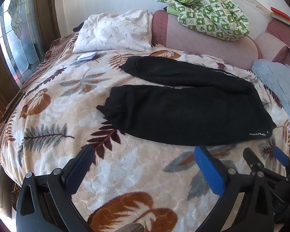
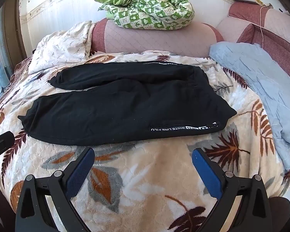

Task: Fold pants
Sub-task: 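Move both tools toward the black sweatpants lying flat on the bed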

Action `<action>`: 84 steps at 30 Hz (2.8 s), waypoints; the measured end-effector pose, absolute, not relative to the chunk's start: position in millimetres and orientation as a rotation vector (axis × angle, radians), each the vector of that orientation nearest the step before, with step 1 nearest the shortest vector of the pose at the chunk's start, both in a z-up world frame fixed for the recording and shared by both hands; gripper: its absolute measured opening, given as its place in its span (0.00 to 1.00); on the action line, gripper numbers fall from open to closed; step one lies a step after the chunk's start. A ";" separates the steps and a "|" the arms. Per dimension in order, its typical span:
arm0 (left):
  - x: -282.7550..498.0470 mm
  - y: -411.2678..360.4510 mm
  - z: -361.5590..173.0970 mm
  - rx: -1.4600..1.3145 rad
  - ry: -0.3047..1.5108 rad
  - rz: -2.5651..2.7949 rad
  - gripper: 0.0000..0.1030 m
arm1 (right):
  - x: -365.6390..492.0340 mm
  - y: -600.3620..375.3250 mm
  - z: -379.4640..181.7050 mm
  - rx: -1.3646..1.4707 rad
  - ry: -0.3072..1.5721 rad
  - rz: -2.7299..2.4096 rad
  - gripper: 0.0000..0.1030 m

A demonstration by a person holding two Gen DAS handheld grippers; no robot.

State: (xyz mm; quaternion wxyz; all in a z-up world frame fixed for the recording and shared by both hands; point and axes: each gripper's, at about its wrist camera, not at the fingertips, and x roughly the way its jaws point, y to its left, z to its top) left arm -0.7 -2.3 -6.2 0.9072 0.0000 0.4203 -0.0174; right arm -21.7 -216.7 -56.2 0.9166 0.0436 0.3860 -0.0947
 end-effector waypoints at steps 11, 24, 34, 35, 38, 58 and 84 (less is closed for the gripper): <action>-1.6 -3.7 -8.1 0.002 0.869 -0.036 1.00 | -21.7 -215.3 -57.4 0.101 0.814 -0.196 0.99; -3.8 -5.4 -14.9 0.006 0.885 -0.041 1.00 | -21.0 -217.3 -61.2 0.111 0.828 -0.196 0.99; -1.3 -6.2 -15.9 0.016 0.905 -0.039 1.00 | -21.0 -216.9 -64.9 0.116 0.835 -0.197 0.99; -1.1 -6.3 -16.6 0.016 0.908 -0.039 1.00 | -21.2 -217.4 -65.4 0.118 0.835 -0.197 0.99; 0.2 -6.7 -19.7 0.018 0.919 -0.038 1.00 | -21.6 -217.6 -66.5 0.119 0.837 -0.199 0.99; 17.5 8.4 -75.2 -0.004 1.062 0.007 1.00 | -12.7 -222.0 -94.6 0.135 0.933 -0.199 0.99; 25.0 8.8 -90.8 0.013 1.097 0.012 1.00 | -6.4 -226.2 -111.3 0.167 0.974 -0.187 1.00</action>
